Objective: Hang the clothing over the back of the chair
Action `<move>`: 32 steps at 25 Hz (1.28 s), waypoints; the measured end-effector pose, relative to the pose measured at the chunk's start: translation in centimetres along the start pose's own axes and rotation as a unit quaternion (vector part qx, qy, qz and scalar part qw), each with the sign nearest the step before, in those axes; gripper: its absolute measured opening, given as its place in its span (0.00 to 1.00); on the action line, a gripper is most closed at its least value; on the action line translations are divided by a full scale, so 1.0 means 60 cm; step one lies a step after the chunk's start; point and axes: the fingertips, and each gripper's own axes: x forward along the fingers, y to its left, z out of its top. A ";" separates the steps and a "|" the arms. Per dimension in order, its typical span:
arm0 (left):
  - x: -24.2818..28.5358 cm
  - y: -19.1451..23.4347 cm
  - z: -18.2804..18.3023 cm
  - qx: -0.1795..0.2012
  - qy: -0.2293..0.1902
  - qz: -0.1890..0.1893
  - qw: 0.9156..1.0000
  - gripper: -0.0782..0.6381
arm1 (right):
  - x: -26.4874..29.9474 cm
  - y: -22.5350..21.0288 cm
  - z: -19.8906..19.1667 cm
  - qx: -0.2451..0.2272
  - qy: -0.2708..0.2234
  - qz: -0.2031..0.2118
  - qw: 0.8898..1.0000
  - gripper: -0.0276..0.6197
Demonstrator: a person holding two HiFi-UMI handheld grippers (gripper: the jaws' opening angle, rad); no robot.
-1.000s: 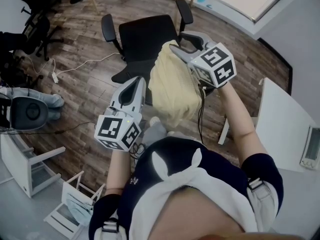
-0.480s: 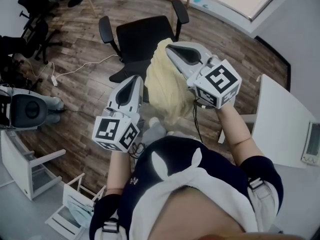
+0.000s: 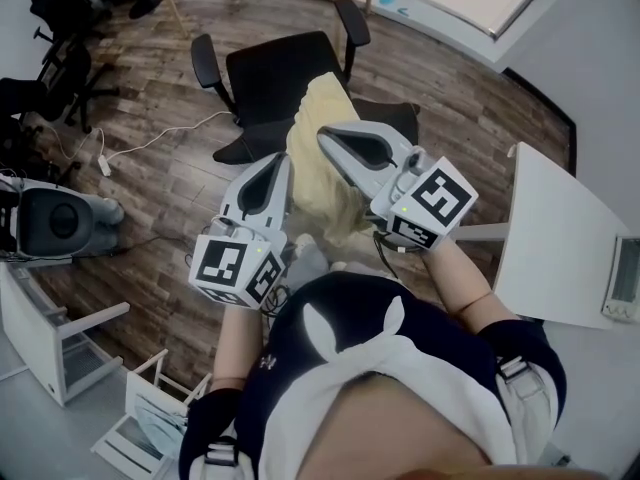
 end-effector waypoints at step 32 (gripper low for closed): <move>0.039 -0.023 -0.103 0.000 0.073 0.009 0.997 0.12 | -0.012 0.002 -0.144 -0.016 0.129 -0.052 0.990 0.04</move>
